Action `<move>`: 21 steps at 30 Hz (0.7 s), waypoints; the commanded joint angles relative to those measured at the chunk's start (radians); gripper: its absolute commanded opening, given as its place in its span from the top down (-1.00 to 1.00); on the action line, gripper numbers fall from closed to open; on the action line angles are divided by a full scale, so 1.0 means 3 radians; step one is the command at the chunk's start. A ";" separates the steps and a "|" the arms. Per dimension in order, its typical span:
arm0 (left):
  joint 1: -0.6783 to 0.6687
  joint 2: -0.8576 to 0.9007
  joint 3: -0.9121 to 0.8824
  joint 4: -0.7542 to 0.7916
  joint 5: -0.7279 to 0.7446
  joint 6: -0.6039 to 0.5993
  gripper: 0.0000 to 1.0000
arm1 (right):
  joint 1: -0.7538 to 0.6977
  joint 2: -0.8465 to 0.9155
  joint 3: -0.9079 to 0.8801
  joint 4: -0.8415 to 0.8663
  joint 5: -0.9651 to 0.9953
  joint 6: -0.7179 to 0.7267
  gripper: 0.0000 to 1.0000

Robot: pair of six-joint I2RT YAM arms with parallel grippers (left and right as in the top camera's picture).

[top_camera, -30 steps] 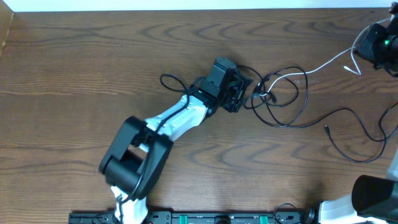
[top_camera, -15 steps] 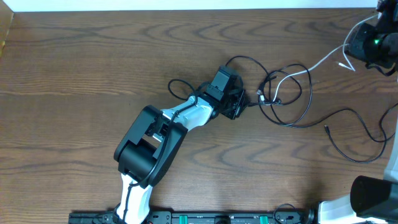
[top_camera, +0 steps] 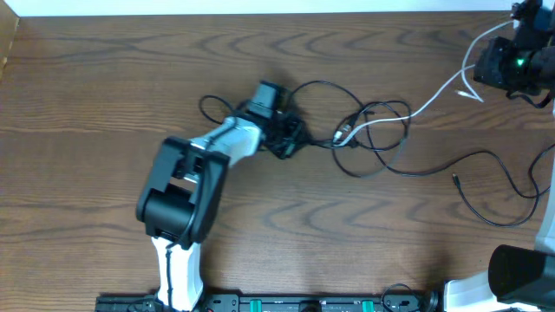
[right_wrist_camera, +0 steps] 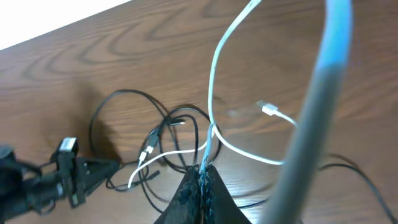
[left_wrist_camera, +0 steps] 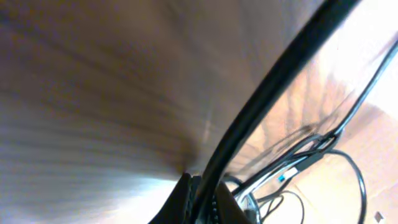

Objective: Untangle cables

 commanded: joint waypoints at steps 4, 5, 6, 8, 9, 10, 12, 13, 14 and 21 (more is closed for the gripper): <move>0.0577 -0.0085 0.0008 -0.0692 0.0058 0.0837 0.85 | 0.0024 0.0013 -0.0019 0.0001 -0.1097 -0.0411 0.98; 0.0668 -0.0085 0.0008 -0.0777 0.0033 0.0924 0.85 | 0.0024 0.0013 -0.0019 0.0004 -0.1260 -0.0501 0.98; 0.0774 -0.0085 0.0008 -0.0877 -0.0009 0.1008 0.85 | 0.0023 0.0013 -0.0019 0.0019 -0.1478 -0.0605 0.98; 0.0984 -0.0085 0.0008 -0.1059 -0.0094 0.1146 0.85 | 0.0023 0.0013 -0.0019 0.0083 -0.1919 -0.0746 0.98; 0.1136 -0.0085 0.0008 -0.1181 -0.0174 0.1231 0.85 | 0.0023 0.0013 -0.0019 0.0159 -0.2305 -0.0866 0.98; 0.1213 -0.0085 0.0008 -0.1246 -0.0225 0.1270 0.85 | 0.0023 0.0013 -0.0019 0.0212 -0.2514 -0.0921 0.98; 0.1387 -0.0085 0.0008 -0.1381 -0.0351 0.1353 0.85 | 0.0023 0.0013 -0.0019 0.0393 -0.2930 -0.0952 0.98; 0.1469 -0.0085 0.0008 -0.1448 -0.0429 0.1387 0.85 | 0.0023 0.0011 -0.0019 0.0474 -0.3034 -0.0951 0.98; 0.1534 -0.0085 0.0008 -0.1507 -0.0504 0.1415 0.85 | 0.0023 0.0013 -0.0019 0.0558 -0.3117 -0.0950 0.98; 0.1971 -0.0085 0.0006 -0.1954 -0.1264 0.1436 0.85 | -0.0148 0.0013 -0.0019 0.1106 -0.3154 -0.0407 0.98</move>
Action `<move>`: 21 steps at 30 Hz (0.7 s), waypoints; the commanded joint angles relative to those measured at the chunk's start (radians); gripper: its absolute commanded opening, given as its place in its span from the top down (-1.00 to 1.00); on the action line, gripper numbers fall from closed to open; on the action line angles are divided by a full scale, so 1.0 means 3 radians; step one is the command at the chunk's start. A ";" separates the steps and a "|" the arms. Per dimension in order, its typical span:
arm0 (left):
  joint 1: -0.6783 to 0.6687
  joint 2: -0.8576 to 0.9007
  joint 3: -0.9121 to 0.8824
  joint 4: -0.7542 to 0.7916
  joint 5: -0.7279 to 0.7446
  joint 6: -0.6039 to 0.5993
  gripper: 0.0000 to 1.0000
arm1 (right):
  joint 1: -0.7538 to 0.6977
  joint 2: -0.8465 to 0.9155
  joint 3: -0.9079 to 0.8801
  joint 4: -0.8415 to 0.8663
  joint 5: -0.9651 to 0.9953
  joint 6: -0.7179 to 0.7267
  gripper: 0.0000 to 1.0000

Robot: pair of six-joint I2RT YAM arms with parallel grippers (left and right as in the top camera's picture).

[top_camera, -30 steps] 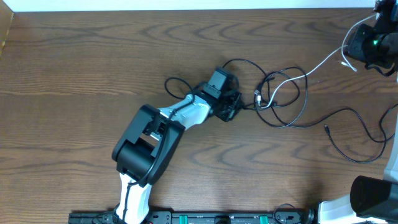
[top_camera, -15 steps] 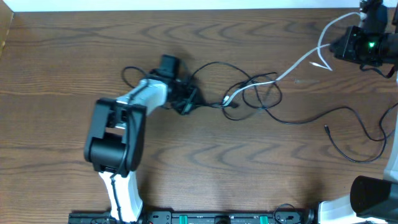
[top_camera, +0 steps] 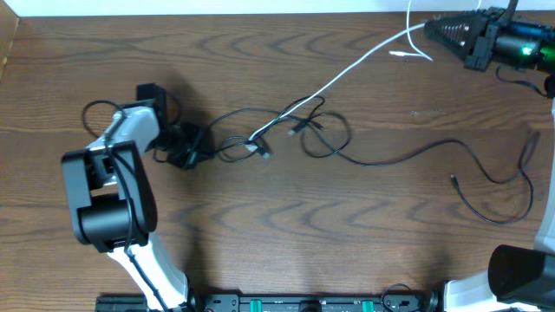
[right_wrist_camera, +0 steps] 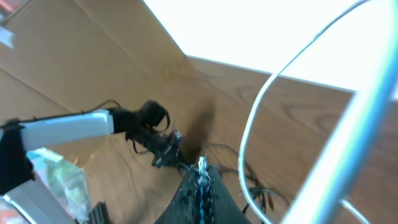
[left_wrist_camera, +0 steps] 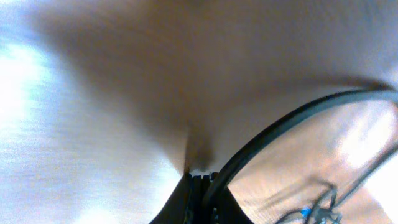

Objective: Untangle cables

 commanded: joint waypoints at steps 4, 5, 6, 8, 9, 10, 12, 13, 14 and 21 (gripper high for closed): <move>0.0345 0.0111 -0.0070 -0.0186 -0.1317 0.0112 0.85 | -0.0385 0.0013 -0.0008 0.0348 -0.0225 0.0660 0.98; 0.0374 0.0109 -0.0074 -0.0184 -0.1366 0.0111 0.85 | -0.0445 0.0013 -0.0008 0.0354 -0.0186 0.0717 0.98; 0.0409 0.0111 -0.0076 -0.0183 -0.1400 0.0111 0.85 | -0.0520 0.0013 -0.0008 0.0351 -0.0140 0.0776 0.98; 0.0456 0.0111 -0.0085 -0.0181 -0.1419 0.0109 0.85 | -0.0636 0.0013 -0.0008 0.0313 -0.0051 0.0828 0.98; 0.0473 0.0111 -0.0089 -0.0179 -0.1418 0.0109 0.85 | -0.0682 0.0013 -0.0008 0.0276 -0.0022 0.0824 0.98; 0.0482 0.0111 -0.0095 -0.0179 -0.1419 0.0109 0.85 | -0.0713 0.0013 -0.0008 0.0233 0.0000 0.0824 0.98; 0.0487 0.0111 -0.0099 -0.0168 -0.1432 0.0109 0.85 | -0.0734 0.0013 -0.0008 0.0126 0.0076 0.0824 0.98; 0.0487 0.0111 -0.0106 -0.0144 -0.1432 0.0109 0.85 | -0.0731 0.0013 -0.0008 0.0053 0.0174 0.0823 0.98; 0.0487 0.0111 -0.0112 -0.0116 -0.1431 0.0108 0.85 | -0.0720 0.0013 -0.0008 -0.0038 0.0313 0.0823 0.98; 0.0487 0.0111 -0.0125 0.0005 -0.1433 0.0108 0.85 | -0.0469 0.0034 -0.0036 -0.0642 0.1537 0.0744 0.98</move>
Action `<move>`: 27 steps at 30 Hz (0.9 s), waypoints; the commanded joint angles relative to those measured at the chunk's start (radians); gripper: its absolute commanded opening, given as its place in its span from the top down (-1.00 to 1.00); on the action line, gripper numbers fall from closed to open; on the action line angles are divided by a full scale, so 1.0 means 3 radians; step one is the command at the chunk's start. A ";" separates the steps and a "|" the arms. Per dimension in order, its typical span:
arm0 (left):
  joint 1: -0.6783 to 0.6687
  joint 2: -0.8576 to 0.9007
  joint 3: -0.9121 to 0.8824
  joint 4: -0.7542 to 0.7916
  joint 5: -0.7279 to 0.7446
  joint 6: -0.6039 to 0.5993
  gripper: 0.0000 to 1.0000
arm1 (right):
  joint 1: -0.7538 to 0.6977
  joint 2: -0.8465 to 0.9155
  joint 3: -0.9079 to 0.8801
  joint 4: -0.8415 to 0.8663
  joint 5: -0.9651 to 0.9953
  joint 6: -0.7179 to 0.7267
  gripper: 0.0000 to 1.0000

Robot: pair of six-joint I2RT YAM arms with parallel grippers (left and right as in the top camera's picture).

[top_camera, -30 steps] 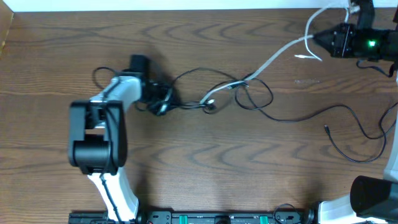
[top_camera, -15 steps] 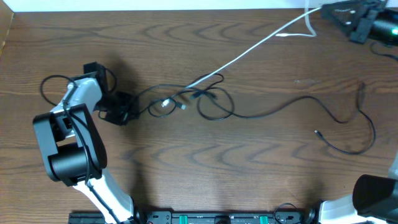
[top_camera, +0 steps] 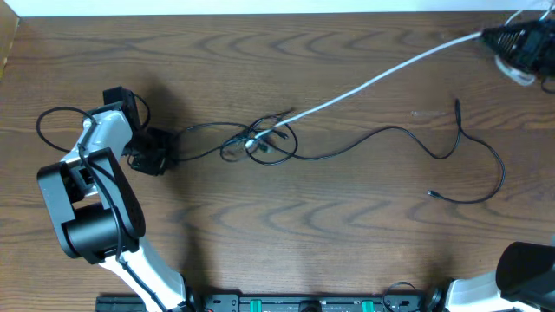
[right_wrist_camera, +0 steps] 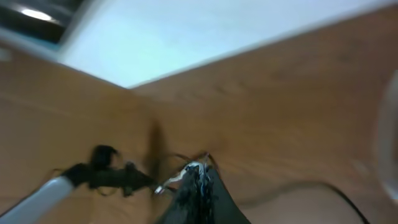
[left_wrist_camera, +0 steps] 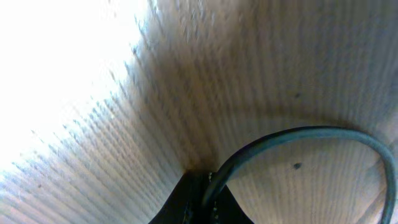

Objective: Untangle cables

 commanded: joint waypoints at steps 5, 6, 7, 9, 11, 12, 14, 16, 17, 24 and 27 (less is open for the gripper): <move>0.0069 0.0233 -0.0158 0.0131 -0.0526 0.0028 0.85 | 0.0441 0.0033 -0.0281 -0.0081 0.1100 -0.0128 0.98; 0.0069 0.0233 -0.0158 0.0132 -0.0526 0.0028 0.85 | 0.0530 0.0033 -0.0388 -0.0020 0.1212 -0.0126 0.98; 0.0069 0.0233 -0.0158 0.0132 -0.0526 0.0028 0.85 | 0.0587 0.0033 -0.0465 0.0033 0.1286 -0.0125 0.98; 0.0069 0.0233 -0.0158 0.0132 -0.0526 0.0029 0.85 | 0.0757 0.0033 -0.0735 0.0228 0.1476 -0.0104 0.98; 0.0069 0.0233 -0.0158 0.0131 -0.0526 0.0031 0.85 | 0.0874 0.0033 -0.0971 0.0443 0.1540 -0.0088 0.98; 0.0069 0.0233 -0.0158 0.0131 -0.0526 0.0031 0.85 | 0.0936 0.0033 -0.1110 0.0586 0.1541 -0.0089 0.98; 0.0069 0.0233 -0.0158 0.0132 -0.0526 0.0029 0.85 | 0.1038 0.0033 -0.1369 0.0896 0.1578 -0.0090 0.98; 0.0069 0.0233 -0.0158 0.0142 -0.0526 0.0029 0.85 | 0.1101 0.0033 -0.1523 0.1114 0.1682 -0.0089 0.98; 0.0069 0.0233 -0.0158 0.0144 -0.0526 0.0029 0.85 | 0.1130 0.0033 -0.1569 0.1213 0.1759 -0.0089 0.98; 0.0069 0.0233 -0.0158 0.0142 -0.0524 0.0031 0.85 | 0.1156 0.0025 -0.1236 0.1326 0.2087 -0.0089 0.98; 0.0069 0.0233 -0.0158 0.0142 -0.0525 0.0031 0.85 | 0.1160 0.0025 -0.0904 0.1193 0.2641 -0.0089 0.98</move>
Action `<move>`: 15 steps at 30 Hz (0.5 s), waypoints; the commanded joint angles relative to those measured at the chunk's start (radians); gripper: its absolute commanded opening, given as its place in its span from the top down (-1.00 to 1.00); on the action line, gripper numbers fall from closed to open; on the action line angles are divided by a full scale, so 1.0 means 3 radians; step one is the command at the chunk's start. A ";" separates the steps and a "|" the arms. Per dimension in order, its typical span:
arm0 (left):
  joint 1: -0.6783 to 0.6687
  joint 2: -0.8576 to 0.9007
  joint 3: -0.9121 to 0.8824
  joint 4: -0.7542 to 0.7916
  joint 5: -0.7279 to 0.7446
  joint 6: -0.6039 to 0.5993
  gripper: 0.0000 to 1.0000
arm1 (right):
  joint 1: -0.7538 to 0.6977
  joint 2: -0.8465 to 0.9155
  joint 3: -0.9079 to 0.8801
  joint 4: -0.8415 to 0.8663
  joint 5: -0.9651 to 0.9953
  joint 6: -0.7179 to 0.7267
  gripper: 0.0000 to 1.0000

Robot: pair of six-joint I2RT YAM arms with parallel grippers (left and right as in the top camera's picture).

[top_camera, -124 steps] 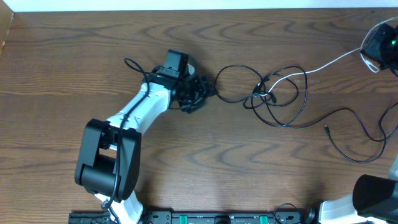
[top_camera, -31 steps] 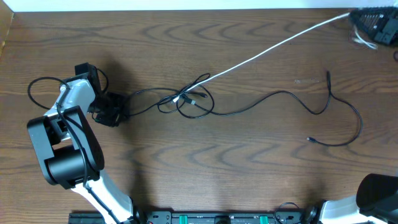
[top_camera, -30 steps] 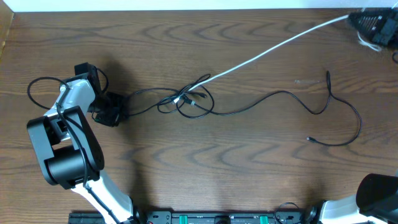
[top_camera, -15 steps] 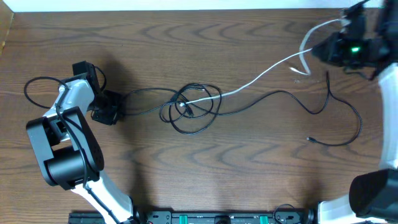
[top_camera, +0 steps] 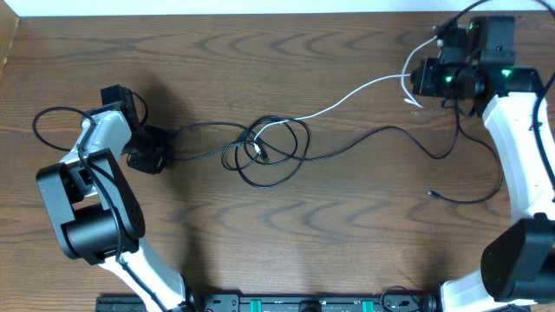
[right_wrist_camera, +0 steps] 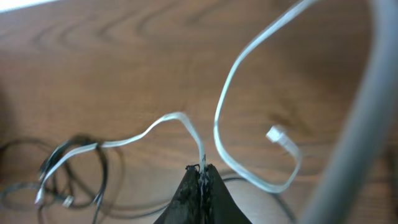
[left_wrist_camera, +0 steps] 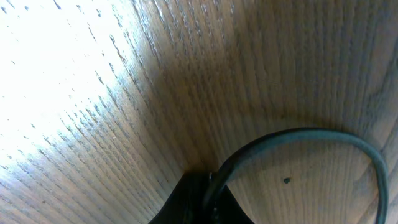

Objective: Untangle cables

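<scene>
A black cable (top_camera: 364, 141) and a white cable (top_camera: 347, 99) are looped together in a knot (top_camera: 264, 149) at the table's middle. My left gripper (top_camera: 154, 147) at the far left is shut on the black cable (left_wrist_camera: 298, 138), whose end loop (top_camera: 54, 121) lies beyond it. At the upper right my right gripper (top_camera: 418, 80) is shut on the white cable (right_wrist_camera: 186, 127); its free end with a white plug (right_wrist_camera: 277, 135) curls beside the fingers. The black cable's other end (top_camera: 434, 195) lies at the right.
The wooden table (top_camera: 277, 251) has a white strip along its far edge (top_camera: 260, 7). The left arm's body (top_camera: 91, 217) stands over the lower left. The right arm (top_camera: 520, 156) runs down the right side.
My right gripper has come in from the far top-right corner, to the left and lower. The white cable has gone slack and the knot's loops have widened. The left gripper has stayed put.
At first my left gripper held the black cable near the table's middle and the right held the white cable at the upper right, with the tangle close between. Then the left stood farther left and the tangle was stretched tight. Now the right has come inward and the loops are loose.
</scene>
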 commanded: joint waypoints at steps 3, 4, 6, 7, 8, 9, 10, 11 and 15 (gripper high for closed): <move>0.0057 0.0244 -0.0158 0.0051 -0.0422 0.0032 0.84 | 0.0006 -0.0036 0.0607 -0.0142 0.1198 -0.0001 0.98; 0.0057 0.0244 -0.0158 0.0051 -0.0422 0.0033 0.85 | 0.0005 -0.0036 0.0694 -0.0193 0.1483 0.0047 0.98; 0.0057 0.0244 -0.0158 0.0051 -0.0425 0.0033 0.85 | 0.0003 -0.0036 0.0811 -0.0298 0.1979 0.0170 0.98; 0.0057 0.0244 -0.0158 0.0051 -0.0434 0.0033 0.85 | -0.0001 -0.0036 0.0833 -0.0324 0.2130 0.0211 0.98; 0.0057 0.0244 -0.0158 0.0050 -0.0449 0.0034 0.85 | -0.0013 -0.0036 0.0853 -0.0362 0.2332 0.0266 0.98; 0.0058 0.0244 -0.0158 0.0048 -0.0462 0.0034 0.85 | -0.0024 -0.0036 0.0858 -0.0389 0.2483 0.0303 0.98; 0.0058 0.0244 -0.0158 0.0043 -0.0497 0.0034 0.85 | -0.0046 -0.0036 0.0858 -0.0431 0.2630 0.0361 0.98; 0.0058 0.0244 -0.0158 0.0036 -0.0523 0.0034 0.85 | -0.0057 -0.0036 0.0857 -0.0467 0.2720 0.0412 0.98; 0.0070 0.0244 -0.0158 -0.0024 -0.0596 0.0036 0.85 | -0.0118 -0.0036 0.0857 -0.0621 0.3054 0.0689 0.98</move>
